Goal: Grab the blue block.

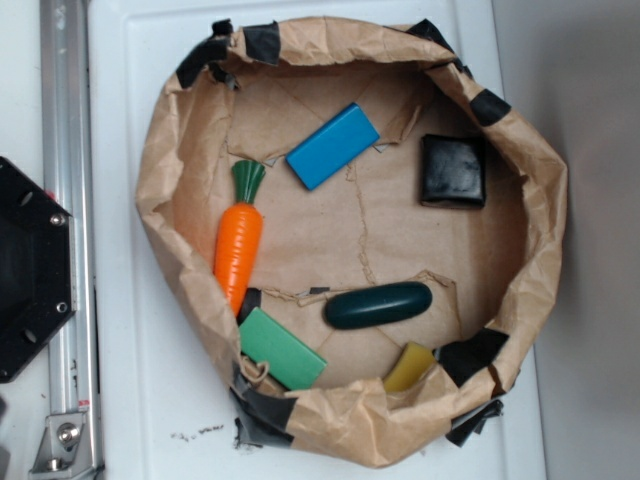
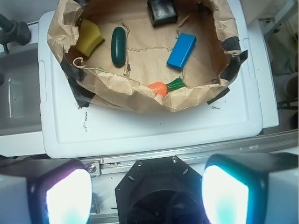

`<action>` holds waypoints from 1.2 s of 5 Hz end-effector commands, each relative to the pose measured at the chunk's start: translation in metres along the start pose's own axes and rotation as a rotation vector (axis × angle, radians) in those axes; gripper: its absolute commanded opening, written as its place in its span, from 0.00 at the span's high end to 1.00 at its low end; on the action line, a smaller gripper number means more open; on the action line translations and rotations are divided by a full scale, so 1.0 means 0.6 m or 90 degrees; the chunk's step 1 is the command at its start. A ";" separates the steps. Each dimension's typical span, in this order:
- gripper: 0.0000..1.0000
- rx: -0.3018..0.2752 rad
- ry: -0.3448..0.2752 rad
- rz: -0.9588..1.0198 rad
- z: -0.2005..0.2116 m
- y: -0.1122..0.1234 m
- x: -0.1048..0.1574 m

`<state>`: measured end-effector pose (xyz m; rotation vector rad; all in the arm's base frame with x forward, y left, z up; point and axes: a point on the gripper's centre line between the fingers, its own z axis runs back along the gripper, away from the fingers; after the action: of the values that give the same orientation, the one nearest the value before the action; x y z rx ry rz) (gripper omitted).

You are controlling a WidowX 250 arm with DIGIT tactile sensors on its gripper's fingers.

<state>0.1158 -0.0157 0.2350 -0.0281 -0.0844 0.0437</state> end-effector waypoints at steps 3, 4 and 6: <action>0.00 -0.046 0.014 0.147 -0.144 0.041 0.153; 0.00 -0.030 0.048 0.168 -0.209 0.053 0.218; 0.00 0.055 0.091 0.215 -0.316 0.065 0.230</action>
<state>0.2659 0.0228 0.0487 0.0439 0.1015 0.3855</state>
